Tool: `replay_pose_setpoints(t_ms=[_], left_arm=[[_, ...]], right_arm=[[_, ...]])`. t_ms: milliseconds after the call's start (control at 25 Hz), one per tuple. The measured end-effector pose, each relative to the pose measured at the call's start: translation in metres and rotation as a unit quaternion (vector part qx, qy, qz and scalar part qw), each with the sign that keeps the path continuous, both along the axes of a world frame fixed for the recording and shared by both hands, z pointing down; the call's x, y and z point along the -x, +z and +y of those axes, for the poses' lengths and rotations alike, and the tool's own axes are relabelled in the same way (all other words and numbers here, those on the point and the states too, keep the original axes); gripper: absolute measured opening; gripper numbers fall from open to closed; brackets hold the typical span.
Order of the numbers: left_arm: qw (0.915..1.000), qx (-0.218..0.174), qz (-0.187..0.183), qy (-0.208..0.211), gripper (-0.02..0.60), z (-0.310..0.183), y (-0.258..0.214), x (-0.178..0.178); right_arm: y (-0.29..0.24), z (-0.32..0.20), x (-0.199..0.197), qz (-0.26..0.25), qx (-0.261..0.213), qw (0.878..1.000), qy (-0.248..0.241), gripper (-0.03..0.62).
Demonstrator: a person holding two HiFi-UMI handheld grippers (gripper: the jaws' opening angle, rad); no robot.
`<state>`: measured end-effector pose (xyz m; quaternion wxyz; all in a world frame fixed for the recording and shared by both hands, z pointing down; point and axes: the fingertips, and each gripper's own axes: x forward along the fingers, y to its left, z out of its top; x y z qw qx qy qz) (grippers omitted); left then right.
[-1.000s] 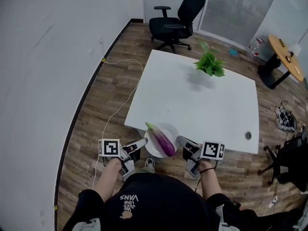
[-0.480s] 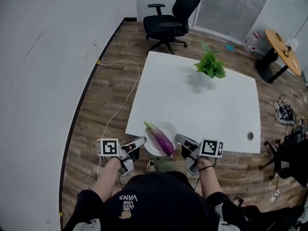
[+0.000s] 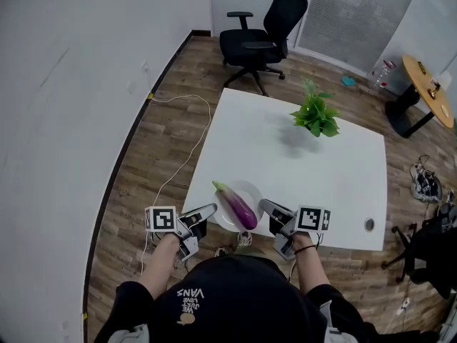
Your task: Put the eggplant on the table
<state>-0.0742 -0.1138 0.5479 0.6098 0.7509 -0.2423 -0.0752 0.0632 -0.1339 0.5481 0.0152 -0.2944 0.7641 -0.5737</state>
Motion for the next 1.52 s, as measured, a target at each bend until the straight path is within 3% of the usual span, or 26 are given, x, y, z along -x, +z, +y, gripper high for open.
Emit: replay_pose_setpoints(t_ms=[560, 1160, 1520], left_arm=[[0.9995, 0.007, 0.002, -0.029, 0.021, -0.054, 0.011, -0.018], [0.9994, 0.009, -0.020, 0.025, 0.022, -0.106, 0.023, -0.009], [0.9991, 0.006, -0.028, 0.031, 0.023, -0.128, 0.037, -0.007]], right_arm=[[0.009, -0.062, -0.017, 0.003, 0.004, 1.000, -0.029, 0.035], [0.020, -0.103, -0.008, 0.026, 0.001, 1.000, 0.005, 0.035], [0.031, -0.125, -0.005, 0.048, -0.004, 0.999, 0.003, 0.035]])
